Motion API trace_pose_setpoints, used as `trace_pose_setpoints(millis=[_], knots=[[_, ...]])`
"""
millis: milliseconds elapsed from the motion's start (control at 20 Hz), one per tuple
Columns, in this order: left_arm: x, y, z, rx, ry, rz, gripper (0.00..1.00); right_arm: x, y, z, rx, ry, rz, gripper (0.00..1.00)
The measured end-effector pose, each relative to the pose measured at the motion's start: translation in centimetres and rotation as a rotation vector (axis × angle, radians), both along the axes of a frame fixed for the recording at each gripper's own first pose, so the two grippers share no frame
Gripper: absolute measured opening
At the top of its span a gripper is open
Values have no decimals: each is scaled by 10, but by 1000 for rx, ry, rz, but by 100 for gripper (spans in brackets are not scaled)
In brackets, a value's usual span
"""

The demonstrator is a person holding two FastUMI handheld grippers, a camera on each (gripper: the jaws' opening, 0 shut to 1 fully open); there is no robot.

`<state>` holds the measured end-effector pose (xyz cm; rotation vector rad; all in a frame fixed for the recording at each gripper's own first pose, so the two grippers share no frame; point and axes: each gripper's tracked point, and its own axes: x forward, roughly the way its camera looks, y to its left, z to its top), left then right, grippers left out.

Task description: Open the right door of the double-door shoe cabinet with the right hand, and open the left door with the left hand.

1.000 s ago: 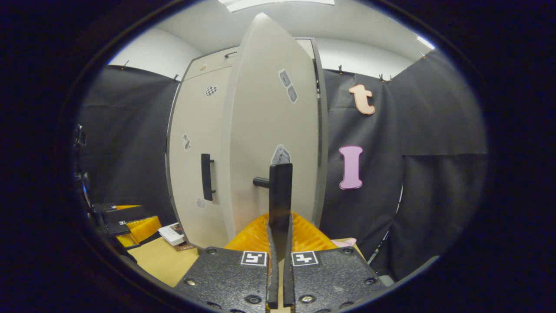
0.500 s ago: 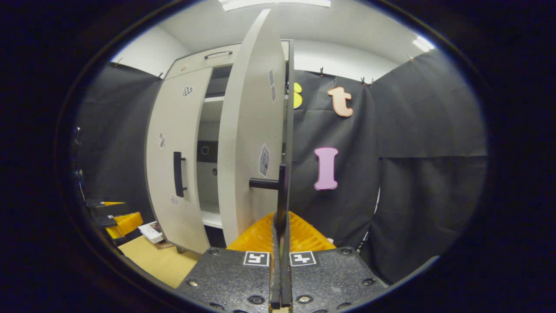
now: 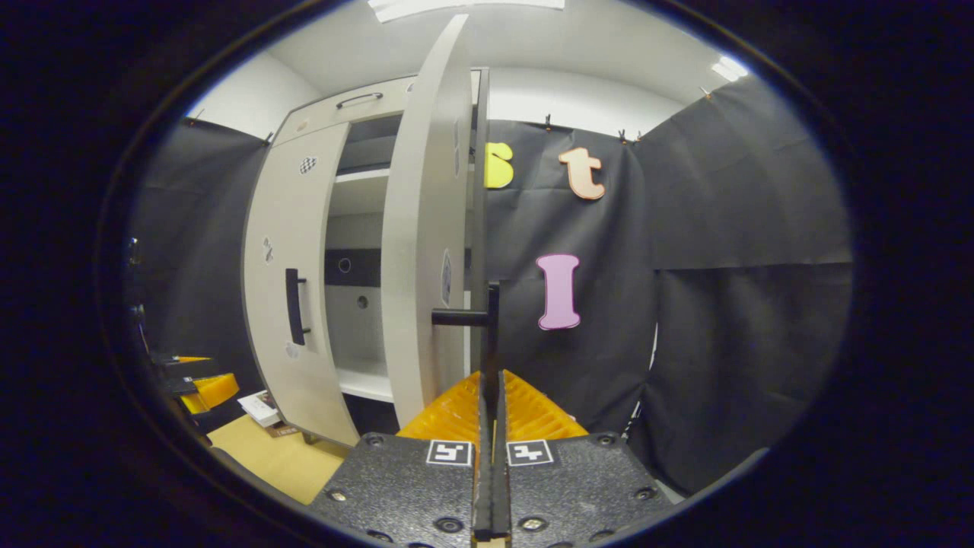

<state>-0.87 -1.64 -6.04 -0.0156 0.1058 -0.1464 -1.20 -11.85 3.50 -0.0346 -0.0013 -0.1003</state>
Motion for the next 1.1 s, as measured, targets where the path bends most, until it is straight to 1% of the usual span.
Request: trace_pose_setpoints(millis=[50,150,300,350,450,550,650,900,1000,1100], knots=[[0,3,-1,-2,2,8,95,-11,0,0,10,-8,-13,4],[-1,10,-7,-12,17,21,95,-48,6,0,8,-28,-26,4],[2,19,-6,-19,20,45,95,-86,37,15,-12,-64,15,4],[3,21,-5,-22,18,46,95,-87,49,20,-24,-77,39,4],[3,23,-1,-29,6,46,95,-81,69,24,-47,-90,73,4],[0,24,4,-29,-2,44,95,-61,92,21,-42,-93,118,4],[-5,30,5,-18,-9,53,95,-37,103,16,-17,-86,136,4],[-12,50,6,-12,-20,97,95,14,110,-4,33,-60,115,4],[-10,54,8,-7,-23,104,95,26,112,-15,47,-36,101,4],[-8,53,11,-3,-34,102,95,29,108,-21,22,-35,63,2]])
